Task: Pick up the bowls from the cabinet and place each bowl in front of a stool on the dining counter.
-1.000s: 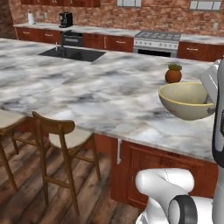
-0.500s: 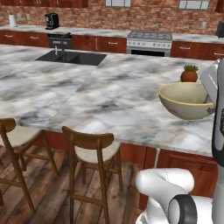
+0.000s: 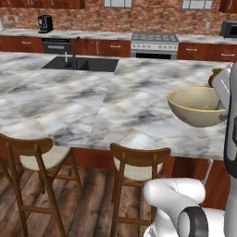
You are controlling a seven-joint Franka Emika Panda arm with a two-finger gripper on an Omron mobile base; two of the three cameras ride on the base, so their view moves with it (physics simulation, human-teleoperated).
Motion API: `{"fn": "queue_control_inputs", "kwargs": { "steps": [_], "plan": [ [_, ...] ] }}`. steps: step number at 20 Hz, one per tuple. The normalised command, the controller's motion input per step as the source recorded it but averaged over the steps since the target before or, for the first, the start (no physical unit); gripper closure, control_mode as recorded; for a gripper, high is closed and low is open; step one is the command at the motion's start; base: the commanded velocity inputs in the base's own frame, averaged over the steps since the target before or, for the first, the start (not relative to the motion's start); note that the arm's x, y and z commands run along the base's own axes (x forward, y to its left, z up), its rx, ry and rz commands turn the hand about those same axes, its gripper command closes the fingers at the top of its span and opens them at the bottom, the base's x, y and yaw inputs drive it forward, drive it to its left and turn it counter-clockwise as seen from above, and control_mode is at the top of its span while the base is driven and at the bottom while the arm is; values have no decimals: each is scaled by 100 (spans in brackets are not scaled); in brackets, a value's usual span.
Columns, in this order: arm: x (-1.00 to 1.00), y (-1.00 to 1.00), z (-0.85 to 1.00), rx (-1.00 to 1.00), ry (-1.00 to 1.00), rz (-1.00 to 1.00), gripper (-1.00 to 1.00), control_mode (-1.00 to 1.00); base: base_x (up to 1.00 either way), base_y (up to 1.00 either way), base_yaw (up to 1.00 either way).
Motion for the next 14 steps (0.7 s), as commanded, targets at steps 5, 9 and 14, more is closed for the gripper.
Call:
{"fn": "queue_control_inputs", "kwargs": {
  "steps": [5, 9, 14],
  "plan": [
    [0, 0, 0, 0, 0, 0, 100, 100, 34, 30, -19],
    [65, 0, -10, 0, 0, -9, 100, -100, 15, 0, -4],
    [100, 0, -26, 0, 0, -5, 100, -100, 0, 0, 0]
  ]
}}
